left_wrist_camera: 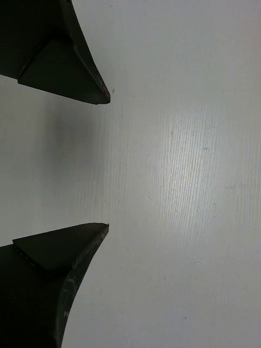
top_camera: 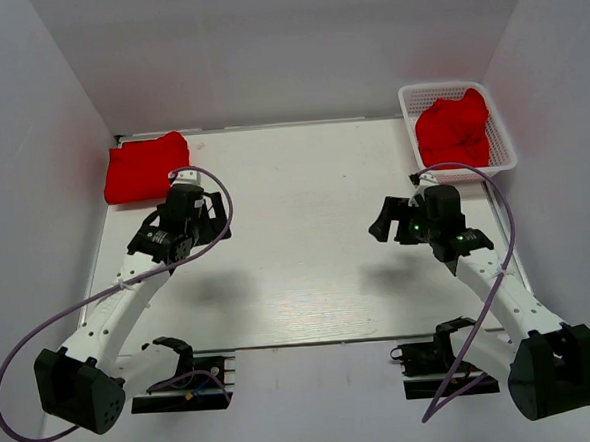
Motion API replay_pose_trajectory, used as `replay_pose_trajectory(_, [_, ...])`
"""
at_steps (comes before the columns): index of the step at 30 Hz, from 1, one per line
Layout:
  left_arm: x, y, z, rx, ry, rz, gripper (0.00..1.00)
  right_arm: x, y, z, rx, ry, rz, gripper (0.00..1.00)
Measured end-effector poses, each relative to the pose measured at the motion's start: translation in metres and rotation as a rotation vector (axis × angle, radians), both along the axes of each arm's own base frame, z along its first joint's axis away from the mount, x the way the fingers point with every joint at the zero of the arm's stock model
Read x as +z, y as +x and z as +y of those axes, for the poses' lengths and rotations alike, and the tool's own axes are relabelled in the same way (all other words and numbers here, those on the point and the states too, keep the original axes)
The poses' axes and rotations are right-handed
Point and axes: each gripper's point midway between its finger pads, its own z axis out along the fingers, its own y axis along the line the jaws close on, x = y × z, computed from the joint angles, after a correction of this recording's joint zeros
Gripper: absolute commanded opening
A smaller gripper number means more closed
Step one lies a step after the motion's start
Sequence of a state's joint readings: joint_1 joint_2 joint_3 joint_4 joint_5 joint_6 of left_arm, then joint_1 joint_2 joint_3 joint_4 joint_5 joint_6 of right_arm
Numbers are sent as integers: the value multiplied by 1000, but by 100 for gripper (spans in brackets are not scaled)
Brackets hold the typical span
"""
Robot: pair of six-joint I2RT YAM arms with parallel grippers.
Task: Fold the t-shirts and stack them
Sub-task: Grab crumpled tshirt from bin with the right arm
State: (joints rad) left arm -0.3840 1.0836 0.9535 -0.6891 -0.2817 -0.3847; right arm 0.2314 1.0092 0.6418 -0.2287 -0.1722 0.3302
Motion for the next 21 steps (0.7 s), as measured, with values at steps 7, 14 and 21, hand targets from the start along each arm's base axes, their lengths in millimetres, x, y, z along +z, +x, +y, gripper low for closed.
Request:
replay_pose_trajectory(7, [1, 0, 1, 4, 4, -2, 100, -3, -1, 6, 31, 15, 12, 90])
replay_pose_trajectory(14, [4, 0, 8, 28, 30, -8, 100, -8, 10, 10, 54, 9, 21, 90])
replay_pose_trajectory(21, [5, 1, 10, 40, 41, -9, 100, 34, 93, -6, -62, -85, 15, 90])
